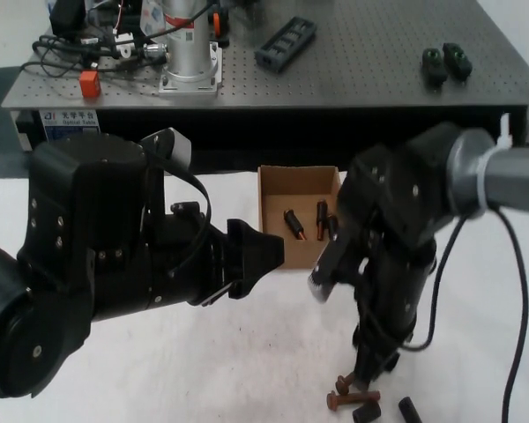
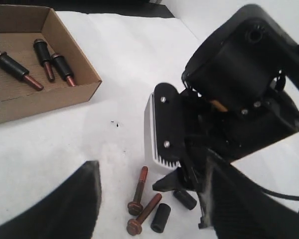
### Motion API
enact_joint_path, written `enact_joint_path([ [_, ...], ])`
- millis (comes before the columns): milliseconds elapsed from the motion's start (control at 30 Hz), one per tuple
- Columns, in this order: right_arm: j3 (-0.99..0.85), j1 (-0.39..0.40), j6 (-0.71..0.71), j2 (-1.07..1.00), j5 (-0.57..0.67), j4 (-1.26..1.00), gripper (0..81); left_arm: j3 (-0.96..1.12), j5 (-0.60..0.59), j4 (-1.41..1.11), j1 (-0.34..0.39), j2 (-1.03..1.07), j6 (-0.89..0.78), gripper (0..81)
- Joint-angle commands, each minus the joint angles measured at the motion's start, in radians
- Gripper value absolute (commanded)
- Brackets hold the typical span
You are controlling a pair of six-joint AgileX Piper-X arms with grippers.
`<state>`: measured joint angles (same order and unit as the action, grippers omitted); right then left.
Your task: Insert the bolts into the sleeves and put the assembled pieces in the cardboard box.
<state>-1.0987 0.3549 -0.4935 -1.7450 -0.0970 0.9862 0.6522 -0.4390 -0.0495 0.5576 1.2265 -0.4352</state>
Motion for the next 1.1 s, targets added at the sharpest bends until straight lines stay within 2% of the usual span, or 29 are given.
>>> enact_joint_path([
  [0, 0.050, 0.027, -0.026, 0.007, -0.021, -0.089, 34.2, 0.003, 0.010, -0.003, 0.002, 0.000, 0.021, 44.2],
  [300, 0.085, 0.055, -0.047, -0.027, -0.050, -0.173, 34.2, 0.003, -0.001, -0.003, 0.002, 0.000, 0.032, 44.2],
  [667, 0.085, 0.055, -0.099, -0.027, 0.035, -0.243, 34.2, 0.003, -0.020, -0.003, 0.002, 0.000, 0.032, 44.2],
  [800, 0.085, 0.055, -0.099, -0.031, 0.029, -0.263, 33.3, 0.003, -0.020, -0.003, 0.002, 0.000, 0.032, 44.2],
  [900, 0.085, 0.055, -0.099, -0.043, 0.026, -0.263, 25.2, 0.003, -0.020, -0.003, 0.002, 0.000, 0.032, 44.2],
  [1067, 0.085, 0.055, -0.099, -0.075, 0.029, -0.282, 2.2, 0.003, -0.020, -0.003, 0.002, 0.000, 0.032, 44.2],
])
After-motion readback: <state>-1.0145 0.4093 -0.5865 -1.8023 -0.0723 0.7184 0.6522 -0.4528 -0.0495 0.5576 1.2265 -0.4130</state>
